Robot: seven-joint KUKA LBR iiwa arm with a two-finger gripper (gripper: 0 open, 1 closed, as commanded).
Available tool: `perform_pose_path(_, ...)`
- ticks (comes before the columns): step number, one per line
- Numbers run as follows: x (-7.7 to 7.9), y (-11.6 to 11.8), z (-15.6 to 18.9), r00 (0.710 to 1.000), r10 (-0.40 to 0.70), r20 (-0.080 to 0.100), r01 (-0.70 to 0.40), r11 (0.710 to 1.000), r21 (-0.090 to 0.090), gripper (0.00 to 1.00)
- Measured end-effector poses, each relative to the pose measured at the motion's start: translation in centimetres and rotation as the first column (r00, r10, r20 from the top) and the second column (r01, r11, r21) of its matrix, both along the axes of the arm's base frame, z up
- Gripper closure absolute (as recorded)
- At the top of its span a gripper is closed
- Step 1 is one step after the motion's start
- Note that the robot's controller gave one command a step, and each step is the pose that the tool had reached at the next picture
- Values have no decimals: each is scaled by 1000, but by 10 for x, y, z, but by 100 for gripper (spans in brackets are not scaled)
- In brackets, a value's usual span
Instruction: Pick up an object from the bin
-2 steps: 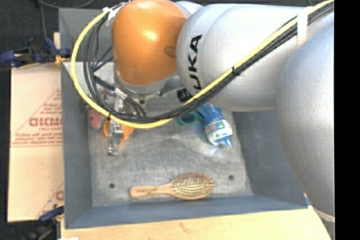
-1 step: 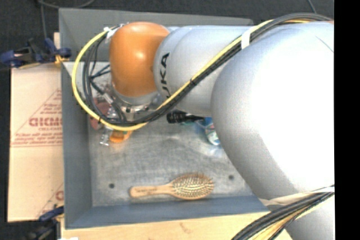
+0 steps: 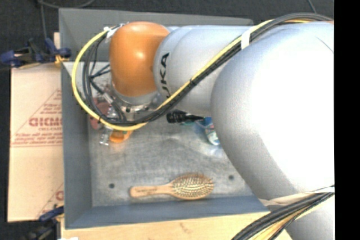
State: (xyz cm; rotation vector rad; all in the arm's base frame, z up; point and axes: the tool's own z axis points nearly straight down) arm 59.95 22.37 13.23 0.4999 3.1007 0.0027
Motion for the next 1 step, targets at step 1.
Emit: perform_pose_path(1, -3, -1, 1, 1000, -8, -3, 8, 1000, -1, 100)
